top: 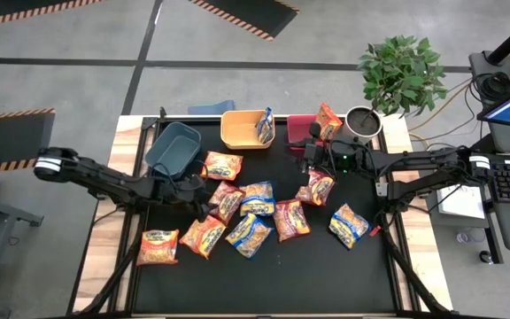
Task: Sort Maruchan noodles
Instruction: Put the red noodle into the blue bin
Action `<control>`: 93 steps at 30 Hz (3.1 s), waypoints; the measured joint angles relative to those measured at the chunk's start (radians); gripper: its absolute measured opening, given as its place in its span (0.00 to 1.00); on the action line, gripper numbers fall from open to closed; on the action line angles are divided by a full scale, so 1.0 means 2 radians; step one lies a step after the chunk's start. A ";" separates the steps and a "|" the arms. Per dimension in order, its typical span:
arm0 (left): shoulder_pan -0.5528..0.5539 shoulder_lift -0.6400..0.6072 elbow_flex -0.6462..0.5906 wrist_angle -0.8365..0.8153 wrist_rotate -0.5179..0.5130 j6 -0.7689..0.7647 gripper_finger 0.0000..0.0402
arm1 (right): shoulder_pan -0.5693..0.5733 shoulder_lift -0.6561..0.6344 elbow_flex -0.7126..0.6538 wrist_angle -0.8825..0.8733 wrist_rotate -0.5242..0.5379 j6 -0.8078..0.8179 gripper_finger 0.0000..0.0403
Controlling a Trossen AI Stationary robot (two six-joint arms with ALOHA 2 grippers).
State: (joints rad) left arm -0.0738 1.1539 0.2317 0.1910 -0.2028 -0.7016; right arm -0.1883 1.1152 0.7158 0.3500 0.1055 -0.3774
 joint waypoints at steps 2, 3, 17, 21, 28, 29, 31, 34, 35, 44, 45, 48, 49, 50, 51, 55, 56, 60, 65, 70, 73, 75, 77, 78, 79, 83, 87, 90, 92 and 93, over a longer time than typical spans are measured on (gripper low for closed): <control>0.000 0.008 0.001 0.004 0.000 0.002 0.59 | 0.000 0.000 0.000 0.000 0.000 0.000 0.29; 0.000 0.013 0.001 0.011 0.000 0.004 0.59 | 0.000 0.000 0.000 0.000 0.000 0.001 0.29; -0.001 0.058 0.002 0.036 0.001 0.005 0.58 | 0.000 0.000 0.000 0.000 0.000 0.001 0.29; -0.001 0.058 0.002 0.035 0.001 0.009 0.58 | 0.000 0.000 0.000 0.000 0.000 0.001 0.29; -0.001 0.058 0.002 0.034 0.002 0.017 0.48 | 0.000 0.000 0.000 0.000 0.000 0.001 0.29; -0.001 0.058 0.002 0.034 0.002 0.017 0.44 | 0.000 0.000 0.000 0.000 0.000 0.001 0.29; -0.001 0.058 0.002 0.034 0.004 0.018 0.37 | 0.000 0.000 0.000 0.000 0.000 0.001 0.29; -0.001 0.057 0.002 0.032 0.004 0.018 0.25 | 0.000 0.000 0.000 0.000 0.000 0.001 0.29; -0.001 0.055 0.002 0.032 0.005 0.019 0.21 | 0.000 0.000 0.000 0.000 0.000 0.001 0.29; 0.000 0.017 -0.001 0.042 0.038 0.048 0.02 | 0.000 0.000 0.000 0.000 0.000 0.005 0.29; -0.001 0.008 -0.001 0.042 0.042 0.052 0.02 | 0.000 0.000 0.000 0.000 0.000 0.006 0.29; -0.001 -0.016 -0.001 0.044 0.043 0.063 0.01 | 0.000 0.000 0.000 0.000 0.000 0.005 0.29; -0.001 -0.025 -0.001 0.045 0.043 0.066 0.01 | 0.000 0.000 0.000 0.000 0.000 0.005 0.29; -0.001 -0.034 0.000 0.045 0.043 0.071 0.01 | 0.000 0.000 0.000 0.000 0.000 0.005 0.29; -0.001 -0.043 0.001 0.045 0.043 0.078 0.01 | 0.000 0.000 0.000 0.000 0.000 0.005 0.29; -0.001 -0.065 0.014 0.041 0.040 0.105 0.00 | 0.000 0.000 0.000 0.000 0.000 0.005 0.29; -0.001 -0.068 0.018 0.040 0.038 0.108 0.00 | 0.000 0.000 0.000 0.000 0.000 0.005 0.29; -0.001 -0.079 0.033 0.035 0.027 0.125 0.00 | 0.000 0.000 0.000 0.000 0.000 0.005 0.29; -0.001 -0.094 0.084 -0.058 -0.026 0.142 0.00 | 0.000 0.000 0.000 0.000 0.000 0.003 0.29; 0.000 -0.093 0.180 -0.257 -0.114 0.151 0.00 | 0.000 0.000 0.000 0.000 0.000 0.004 0.29; 0.000 -0.084 0.236 -0.373 -0.169 0.148 0.00 | 0.000 0.000 0.000 0.000 0.000 0.004 0.29; 0.000 -0.076 0.270 -0.437 -0.199 0.147 0.00 | 0.000 0.000 0.000 0.000 0.000 0.004 0.29; 0.000 -0.068 0.297 -0.488 -0.223 0.147 0.00 | 0.000 0.000 0.000 0.000 0.000 0.004 0.29; 0.001 -0.064 0.308 -0.511 -0.236 0.146 0.00 | 0.000 0.000 0.000 0.000 0.000 0.004 0.29; 0.002 -0.060 0.318 -0.527 -0.249 0.145 0.00 | 0.000 0.000 0.000 0.000 0.000 0.004 0.29; 0.017 -0.049 0.341 -0.575 -0.288 0.139 0.00 | 0.000 0.000 0.000 0.000 0.000 0.004 0.29; 0.050 -0.040 0.344 -0.597 -0.304 0.137 0.00 | 0.000 0.000 0.000 0.000 0.000 0.004 0.29; 0.087 -0.032 0.344 -0.608 -0.306 0.145 0.00 | 0.000 0.000 0.000 0.000 0.000 0.004 0.29; 0.111 -0.027 0.344 -0.610 -0.308 0.159 0.00 | 0.000 0.000 0.000 0.000 0.000 0.004 0.29; 0.122 -0.025 0.343 -0.610 -0.310 0.166 0.00 | 0.000 0.000 0.000 0.000 0.000 0.004 0.29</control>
State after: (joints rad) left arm 0.1692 1.1039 0.9184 -1.0289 -0.8236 -0.3701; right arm -0.1884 1.1152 0.7158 0.3494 0.1056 -0.3702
